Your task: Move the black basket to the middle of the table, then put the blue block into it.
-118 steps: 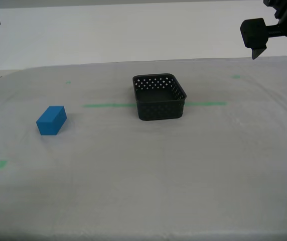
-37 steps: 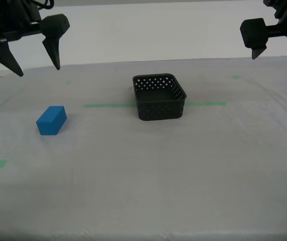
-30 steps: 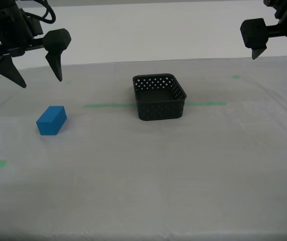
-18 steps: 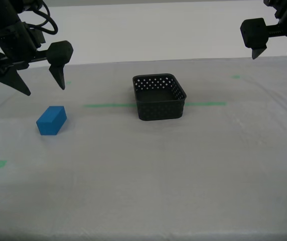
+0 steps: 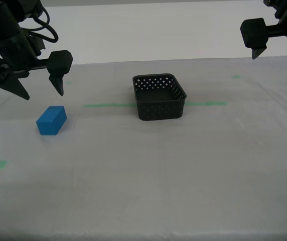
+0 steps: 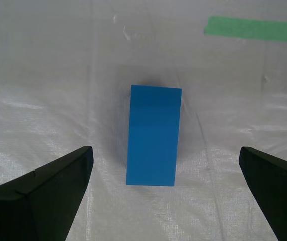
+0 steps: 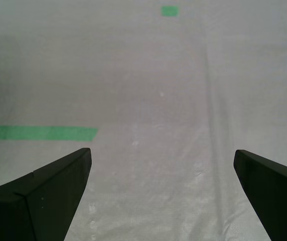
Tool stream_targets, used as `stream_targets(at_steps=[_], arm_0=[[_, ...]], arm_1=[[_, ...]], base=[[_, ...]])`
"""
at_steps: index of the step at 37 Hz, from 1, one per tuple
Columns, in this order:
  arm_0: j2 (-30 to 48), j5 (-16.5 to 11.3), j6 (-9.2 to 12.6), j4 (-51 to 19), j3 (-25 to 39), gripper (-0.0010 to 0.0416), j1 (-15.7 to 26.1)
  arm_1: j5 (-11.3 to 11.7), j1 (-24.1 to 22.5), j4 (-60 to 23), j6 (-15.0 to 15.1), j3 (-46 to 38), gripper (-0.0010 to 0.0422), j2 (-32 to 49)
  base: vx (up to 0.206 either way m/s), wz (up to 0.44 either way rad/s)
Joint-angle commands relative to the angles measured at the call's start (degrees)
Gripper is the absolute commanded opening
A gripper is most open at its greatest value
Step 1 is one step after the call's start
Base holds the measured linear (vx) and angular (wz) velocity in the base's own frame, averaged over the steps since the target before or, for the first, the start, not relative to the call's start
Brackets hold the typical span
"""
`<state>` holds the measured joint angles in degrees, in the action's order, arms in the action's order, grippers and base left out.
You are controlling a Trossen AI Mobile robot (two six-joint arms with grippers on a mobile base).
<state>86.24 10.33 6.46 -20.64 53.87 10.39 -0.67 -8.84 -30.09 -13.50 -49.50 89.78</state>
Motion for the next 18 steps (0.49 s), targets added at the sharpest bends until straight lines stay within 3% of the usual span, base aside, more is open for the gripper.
stream_targets(at_steps=[1, 9, 18], arm_0=[[0.00, -0.02, -0.04, 0.07, -0.04, 0.0398, 0.04], [0.00, -0.02, -0.04, 0.02, -0.04, 0.0398, 0.07], [0.00, -0.02, -0.04, 0.04, -0.04, 0.0398, 0.04]], arm_1=[[0.98, 0.00, 0.13, 0.09, 0.00, 0.0401, -0.02], [1.49, 0.00, 0.48, 0.90, -0.07, 0.0401, 2.16], [-1.01, -0.02, 4.74, 1.42, -0.07, 0.0401, 9.64]], base=[[0.000, 0.000], [0.000, 0.000], [0.000, 0.000]])
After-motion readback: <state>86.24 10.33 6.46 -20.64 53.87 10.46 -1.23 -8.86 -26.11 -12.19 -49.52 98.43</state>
